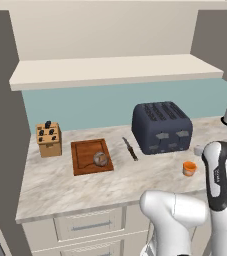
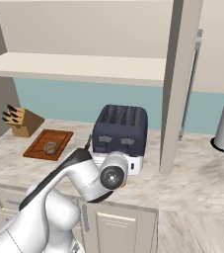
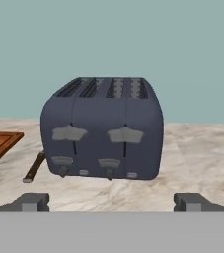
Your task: Pick the bread, place it on the cutting board, pick the jam, place it on the counter, and close the cabinet.
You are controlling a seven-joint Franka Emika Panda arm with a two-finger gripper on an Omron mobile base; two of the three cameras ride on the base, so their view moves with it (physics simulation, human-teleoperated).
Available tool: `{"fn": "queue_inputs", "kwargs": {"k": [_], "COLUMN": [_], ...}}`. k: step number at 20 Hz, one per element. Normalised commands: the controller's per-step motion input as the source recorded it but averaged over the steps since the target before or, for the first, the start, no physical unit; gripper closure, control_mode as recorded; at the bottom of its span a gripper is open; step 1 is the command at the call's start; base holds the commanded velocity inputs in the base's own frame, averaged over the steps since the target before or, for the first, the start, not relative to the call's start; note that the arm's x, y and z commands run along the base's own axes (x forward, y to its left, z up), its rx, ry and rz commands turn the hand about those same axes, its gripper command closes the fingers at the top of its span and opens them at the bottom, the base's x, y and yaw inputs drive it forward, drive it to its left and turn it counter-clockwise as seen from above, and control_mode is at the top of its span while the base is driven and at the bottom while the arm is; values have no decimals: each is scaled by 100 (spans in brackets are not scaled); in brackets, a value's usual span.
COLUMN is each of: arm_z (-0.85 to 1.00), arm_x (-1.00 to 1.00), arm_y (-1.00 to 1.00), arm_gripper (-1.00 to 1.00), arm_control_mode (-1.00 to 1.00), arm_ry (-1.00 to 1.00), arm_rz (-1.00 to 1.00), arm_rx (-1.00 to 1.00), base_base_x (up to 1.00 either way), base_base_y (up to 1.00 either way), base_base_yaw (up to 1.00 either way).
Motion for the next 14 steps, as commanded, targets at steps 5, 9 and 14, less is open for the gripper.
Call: {"fn": "queue_inputs", "kwargs": {"k": [5, 9, 14], "arm_z": [24, 19, 15], "arm_x": [-13, -20, -31], "arm_y": [0, 0, 0], "arm_gripper": [-100, -100, -100], "arm_control_mode": [-100, -100, -100], "arm_ry": [-1, -2, -3], "arm_rz": [0, 0, 0], "arm_rx": [0, 0, 0], "base_base_x": [0, 0, 0], "base_base_y": [0, 0, 0], "base_base_yaw": [0, 0, 0]}}
